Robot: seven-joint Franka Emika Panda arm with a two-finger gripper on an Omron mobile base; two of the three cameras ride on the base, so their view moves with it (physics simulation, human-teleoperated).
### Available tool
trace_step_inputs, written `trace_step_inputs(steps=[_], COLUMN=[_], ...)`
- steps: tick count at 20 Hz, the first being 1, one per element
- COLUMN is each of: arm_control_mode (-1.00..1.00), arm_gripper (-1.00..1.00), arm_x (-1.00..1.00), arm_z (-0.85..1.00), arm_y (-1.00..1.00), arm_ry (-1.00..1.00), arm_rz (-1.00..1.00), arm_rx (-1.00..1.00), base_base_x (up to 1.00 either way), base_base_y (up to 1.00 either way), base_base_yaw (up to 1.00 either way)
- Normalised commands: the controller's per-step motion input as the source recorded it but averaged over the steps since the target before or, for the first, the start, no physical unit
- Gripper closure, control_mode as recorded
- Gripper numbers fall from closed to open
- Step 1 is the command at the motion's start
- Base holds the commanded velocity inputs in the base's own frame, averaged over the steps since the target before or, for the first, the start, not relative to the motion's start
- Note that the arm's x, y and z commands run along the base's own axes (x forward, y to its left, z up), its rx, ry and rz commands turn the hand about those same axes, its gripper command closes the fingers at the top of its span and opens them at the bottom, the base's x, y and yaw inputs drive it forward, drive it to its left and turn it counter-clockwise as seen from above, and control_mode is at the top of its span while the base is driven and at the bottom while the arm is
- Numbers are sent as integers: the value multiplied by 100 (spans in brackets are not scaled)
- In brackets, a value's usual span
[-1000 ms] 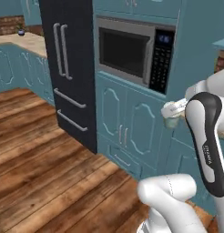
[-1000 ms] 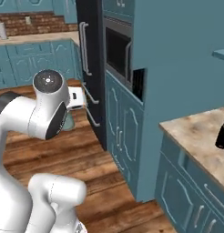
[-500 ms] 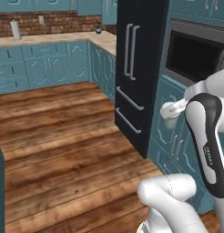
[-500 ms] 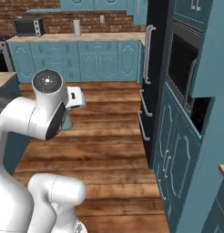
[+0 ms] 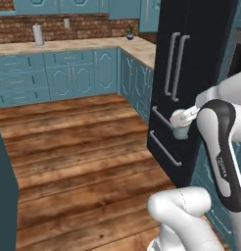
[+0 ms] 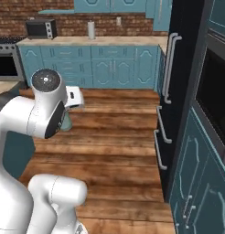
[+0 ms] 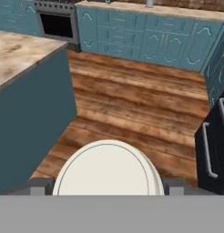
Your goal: Sort all alcoholic drinks to one cabinet, and non-alcoholic drinks to the other.
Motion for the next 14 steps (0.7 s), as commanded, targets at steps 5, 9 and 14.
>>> trace_step_inputs(steps=[5, 9, 14], arm_control_mode=[100, 100, 100], arm_gripper=[100, 100, 100], arm_x=[0, 0, 0], arm_z=[0, 0, 0], arm_y=[0, 0, 0], arm_ry=[0, 0, 0], arm_rz=[0, 0, 0], arm_rx=[0, 0, 0], base_base_x=[100, 100, 100], base_base_y=[-14, -13, -9], base_base_yaw=[24, 24, 24])
